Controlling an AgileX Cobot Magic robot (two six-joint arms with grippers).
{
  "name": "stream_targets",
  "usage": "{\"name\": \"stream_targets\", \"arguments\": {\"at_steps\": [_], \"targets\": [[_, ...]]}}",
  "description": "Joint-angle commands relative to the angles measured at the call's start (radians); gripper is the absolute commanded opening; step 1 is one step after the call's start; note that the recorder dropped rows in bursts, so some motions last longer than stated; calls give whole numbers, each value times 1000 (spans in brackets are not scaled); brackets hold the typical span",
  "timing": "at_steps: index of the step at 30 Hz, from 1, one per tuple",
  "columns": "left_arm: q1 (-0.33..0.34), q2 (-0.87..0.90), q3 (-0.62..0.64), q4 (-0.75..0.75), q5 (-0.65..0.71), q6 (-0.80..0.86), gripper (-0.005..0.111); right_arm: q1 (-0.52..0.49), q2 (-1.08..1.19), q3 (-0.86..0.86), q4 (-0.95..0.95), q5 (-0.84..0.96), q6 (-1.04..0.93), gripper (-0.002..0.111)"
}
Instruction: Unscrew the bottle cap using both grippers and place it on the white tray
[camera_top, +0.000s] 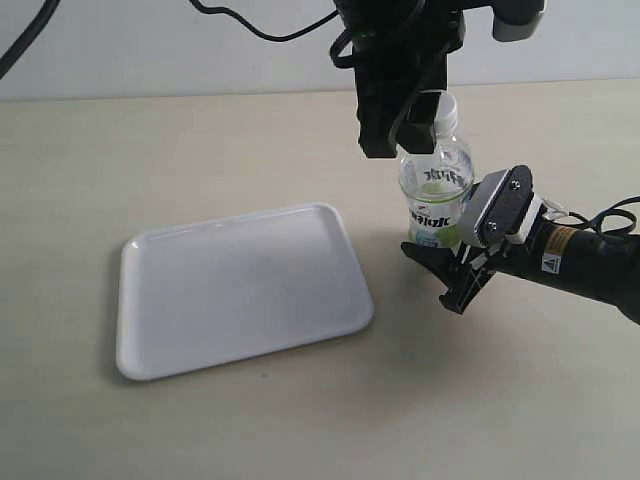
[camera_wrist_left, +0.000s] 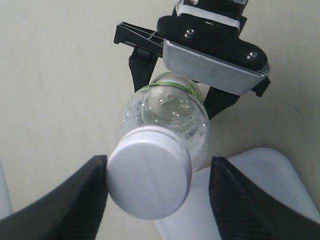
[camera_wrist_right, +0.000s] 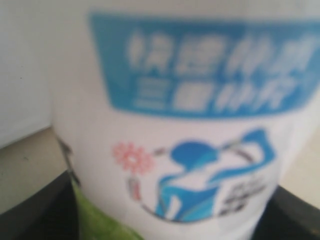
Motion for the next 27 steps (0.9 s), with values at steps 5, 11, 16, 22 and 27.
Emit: {"name": "stream_targets", "arguments": {"at_steps": [5,11,16,22,27], "targets": [[-3,-13,-3,1,10,-23,68,0,-5,-3,20,27,-2,0],[-3,-13,-3,11,10,-28,65,0,-5,-3,22,35,-2,0],[-3,-13,-3,11,8,-33,63,0,-5,-13,20,50,10,0],[-3,-13,-3,11,1,-33,63,0,-5,-13,20,50,13,0],[-3,-13,-3,11,-7,-33,63,0,-5,-13,20,50,13,0]]}}
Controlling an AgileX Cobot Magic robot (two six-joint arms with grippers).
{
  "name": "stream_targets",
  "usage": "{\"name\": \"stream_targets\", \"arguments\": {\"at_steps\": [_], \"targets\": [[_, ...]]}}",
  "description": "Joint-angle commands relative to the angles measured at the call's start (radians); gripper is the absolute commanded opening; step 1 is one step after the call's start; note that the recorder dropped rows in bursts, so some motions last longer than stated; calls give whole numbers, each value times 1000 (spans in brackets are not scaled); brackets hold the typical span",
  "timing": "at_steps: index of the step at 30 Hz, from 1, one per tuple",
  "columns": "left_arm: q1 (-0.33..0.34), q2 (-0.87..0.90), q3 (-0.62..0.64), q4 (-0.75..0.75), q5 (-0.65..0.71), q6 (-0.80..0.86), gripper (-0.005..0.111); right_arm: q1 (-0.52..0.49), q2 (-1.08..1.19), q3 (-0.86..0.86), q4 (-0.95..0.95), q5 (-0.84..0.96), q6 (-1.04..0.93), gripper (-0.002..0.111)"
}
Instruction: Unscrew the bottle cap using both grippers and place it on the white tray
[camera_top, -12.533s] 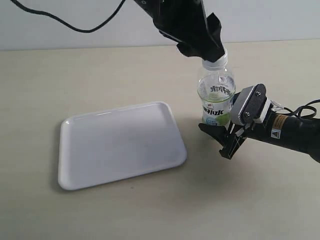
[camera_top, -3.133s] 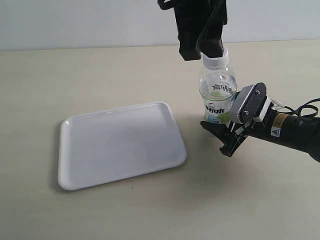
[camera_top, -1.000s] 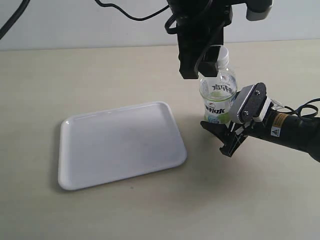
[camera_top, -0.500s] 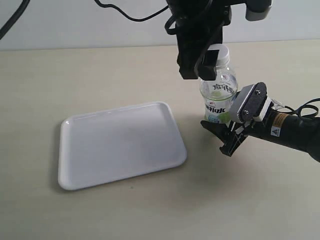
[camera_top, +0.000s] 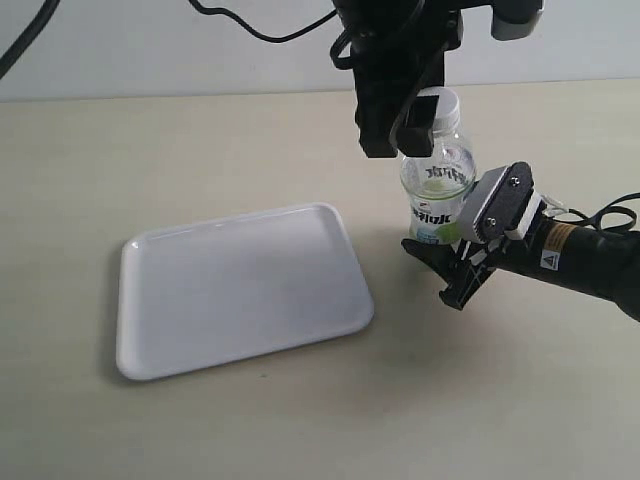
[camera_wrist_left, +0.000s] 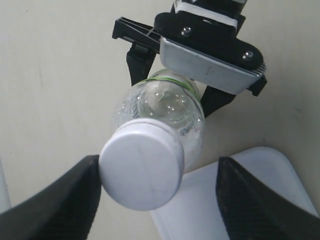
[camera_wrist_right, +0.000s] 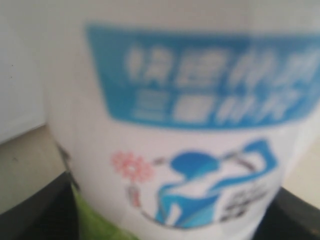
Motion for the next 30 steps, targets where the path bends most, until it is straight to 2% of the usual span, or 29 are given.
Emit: {"name": "stream_targets", "arguments": {"at_steps": [1,25,30], "targets": [[-3,-13,-3,1,-11,-11,63,0,-5,-2,14,34,4,0],[-3,-13,-3,1,-4,-30,63,0,-5,-2,16,34,4,0],[-3,-13,-3,1,-21,-45,76,0,-5,-2,13,34,4,0]]}}
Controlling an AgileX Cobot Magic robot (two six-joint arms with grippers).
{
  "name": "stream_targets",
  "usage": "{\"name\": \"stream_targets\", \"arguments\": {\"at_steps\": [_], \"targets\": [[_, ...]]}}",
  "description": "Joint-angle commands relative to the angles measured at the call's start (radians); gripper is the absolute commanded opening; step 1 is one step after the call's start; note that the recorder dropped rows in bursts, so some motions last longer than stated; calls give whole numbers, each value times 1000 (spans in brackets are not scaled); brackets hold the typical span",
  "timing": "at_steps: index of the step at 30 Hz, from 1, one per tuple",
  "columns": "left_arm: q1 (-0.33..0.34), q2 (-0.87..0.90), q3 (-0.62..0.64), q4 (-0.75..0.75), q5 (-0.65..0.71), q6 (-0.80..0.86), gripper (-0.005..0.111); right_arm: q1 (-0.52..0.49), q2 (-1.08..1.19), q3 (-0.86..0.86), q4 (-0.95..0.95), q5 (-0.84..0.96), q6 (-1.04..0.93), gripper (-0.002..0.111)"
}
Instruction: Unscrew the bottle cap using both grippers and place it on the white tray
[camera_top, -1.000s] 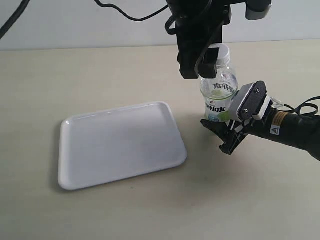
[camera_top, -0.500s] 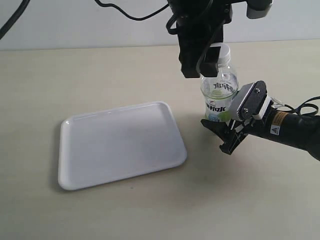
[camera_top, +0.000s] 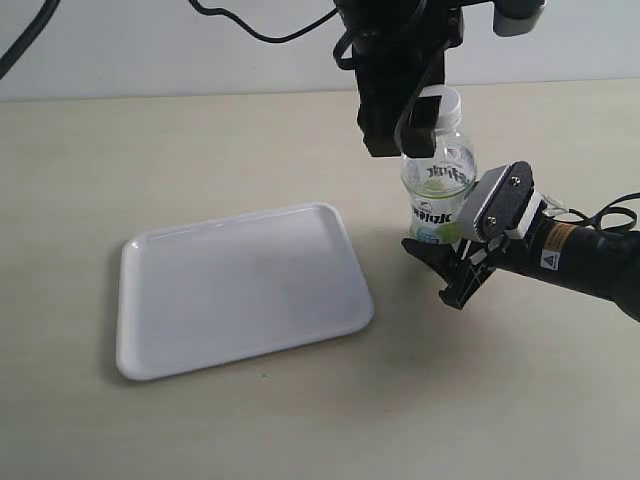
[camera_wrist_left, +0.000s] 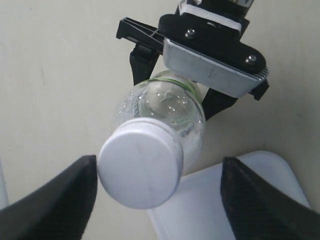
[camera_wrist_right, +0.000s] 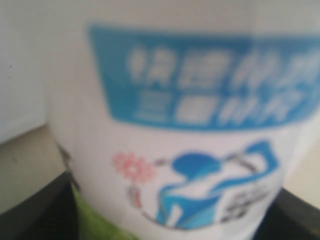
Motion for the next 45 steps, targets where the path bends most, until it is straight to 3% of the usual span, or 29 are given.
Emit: {"name": "stream_targets", "arguments": {"at_steps": [1,11,41,45], "targets": [[-3,-13,-3,1,-13,-18,78,0,-5,-2,9,34,-2,0],[-3,-13,-3,58,-14,-63,76,0,-5,-2,9,34,-2,0],[-3,-13,-3,-32,-38,-89,76,0,-5,-2,11,34,-2,0],[-3,-13,-3,-29,-33,-89,68,0,-5,-2,11,34,-2,0]]}}
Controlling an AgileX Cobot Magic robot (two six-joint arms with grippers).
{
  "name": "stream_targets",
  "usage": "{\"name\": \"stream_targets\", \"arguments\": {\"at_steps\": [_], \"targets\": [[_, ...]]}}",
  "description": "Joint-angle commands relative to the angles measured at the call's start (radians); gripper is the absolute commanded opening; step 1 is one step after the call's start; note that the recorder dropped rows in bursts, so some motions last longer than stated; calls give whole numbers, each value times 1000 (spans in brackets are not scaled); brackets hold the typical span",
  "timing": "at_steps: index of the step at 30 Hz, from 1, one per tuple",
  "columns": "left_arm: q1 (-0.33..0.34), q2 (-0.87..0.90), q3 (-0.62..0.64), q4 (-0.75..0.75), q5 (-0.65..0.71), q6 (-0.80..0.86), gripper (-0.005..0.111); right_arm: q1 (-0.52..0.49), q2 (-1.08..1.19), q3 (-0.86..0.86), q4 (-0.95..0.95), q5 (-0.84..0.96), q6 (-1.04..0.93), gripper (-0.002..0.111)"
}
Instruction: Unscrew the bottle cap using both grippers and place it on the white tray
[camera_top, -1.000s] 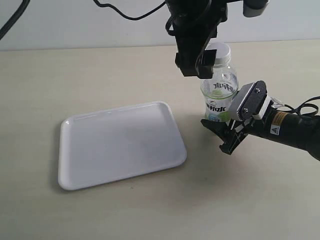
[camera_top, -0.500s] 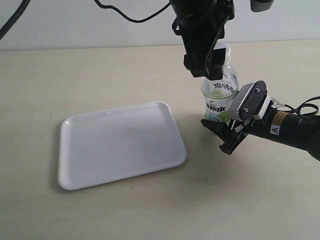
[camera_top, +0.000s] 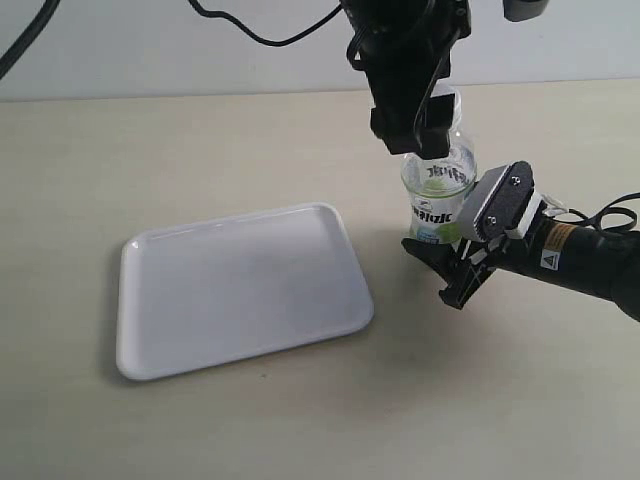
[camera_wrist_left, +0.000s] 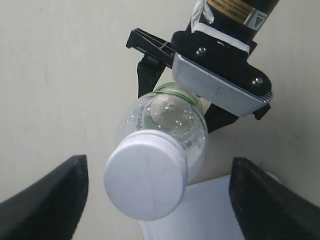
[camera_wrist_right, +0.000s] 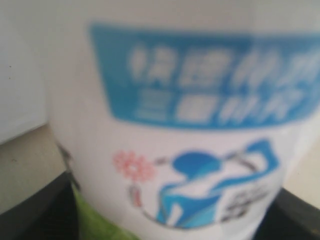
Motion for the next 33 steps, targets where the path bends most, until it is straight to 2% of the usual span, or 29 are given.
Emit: {"name": "stream_targets", "arguments": {"at_steps": [1,14,24,33], "targets": [[-3,-13,-3,-6,-5,-12,64,0,-5,-2,9,32,-3,0],[-3,-13,-3,-6,-17,-14,0,0,-5,-2,16,32,-1,0],[-3,-13,-3,-6,-19,-207,0,0,-5,-2,31,32,1,0],[-3,-13,-3,-10,-19,-579,0,0,-5,-2,31,32,6,0]]}}
